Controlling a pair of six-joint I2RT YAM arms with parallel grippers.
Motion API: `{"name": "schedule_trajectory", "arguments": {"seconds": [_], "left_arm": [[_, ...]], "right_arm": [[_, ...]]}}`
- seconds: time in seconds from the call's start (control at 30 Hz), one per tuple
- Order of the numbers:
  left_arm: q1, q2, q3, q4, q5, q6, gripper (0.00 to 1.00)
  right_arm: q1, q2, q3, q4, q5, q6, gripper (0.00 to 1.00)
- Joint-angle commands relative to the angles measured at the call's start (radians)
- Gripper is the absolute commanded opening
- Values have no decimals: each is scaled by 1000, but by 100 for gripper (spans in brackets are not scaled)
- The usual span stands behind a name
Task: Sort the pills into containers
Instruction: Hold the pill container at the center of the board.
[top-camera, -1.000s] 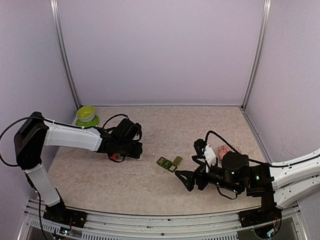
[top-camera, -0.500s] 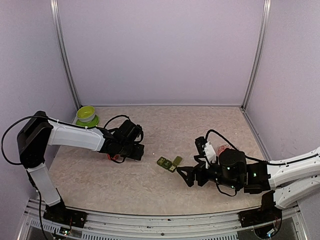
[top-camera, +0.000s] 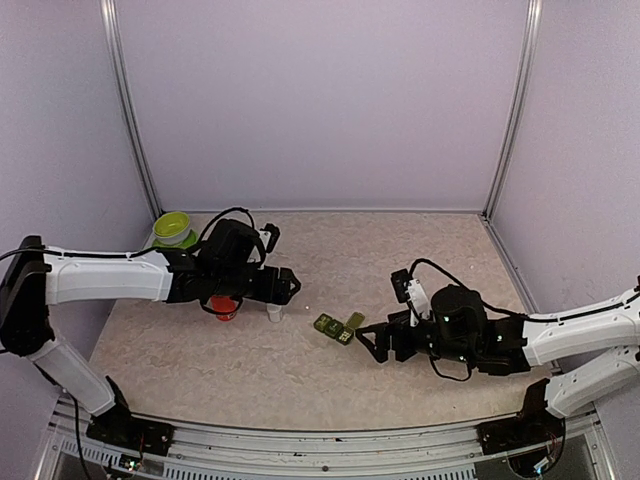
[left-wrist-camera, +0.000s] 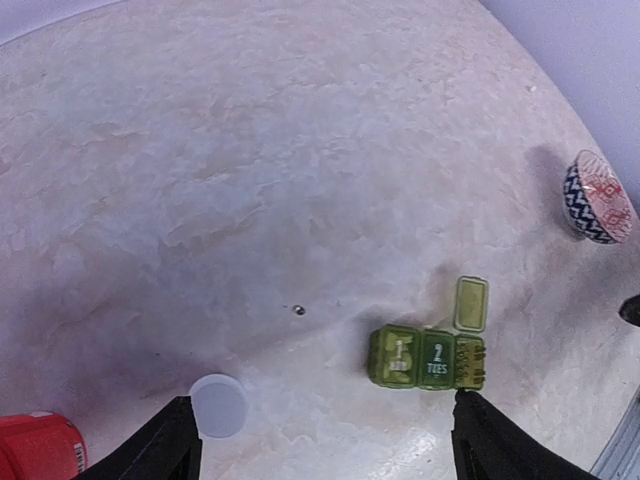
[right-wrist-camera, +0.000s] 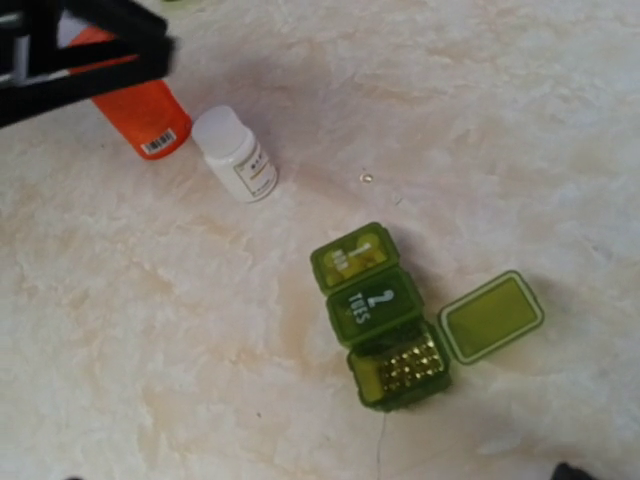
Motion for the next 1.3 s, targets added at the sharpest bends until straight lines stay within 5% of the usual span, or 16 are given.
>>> {"name": "schedule_trajectory", "arguments": {"seconds": [0.0, 0.37, 1.27], "left_arm": [[-16, -6, -43, 82, 171, -11, 85], [-69, 189, 48, 98, 184, 19, 83], [-36, 404, 128, 202, 320, 28, 67]], "right_arm": [[-73, 12, -36, 74, -122, 71, 100], [-226, 172, -21, 203, -351, 119, 100], [-271, 401, 38, 336, -421, 128, 95]]}}
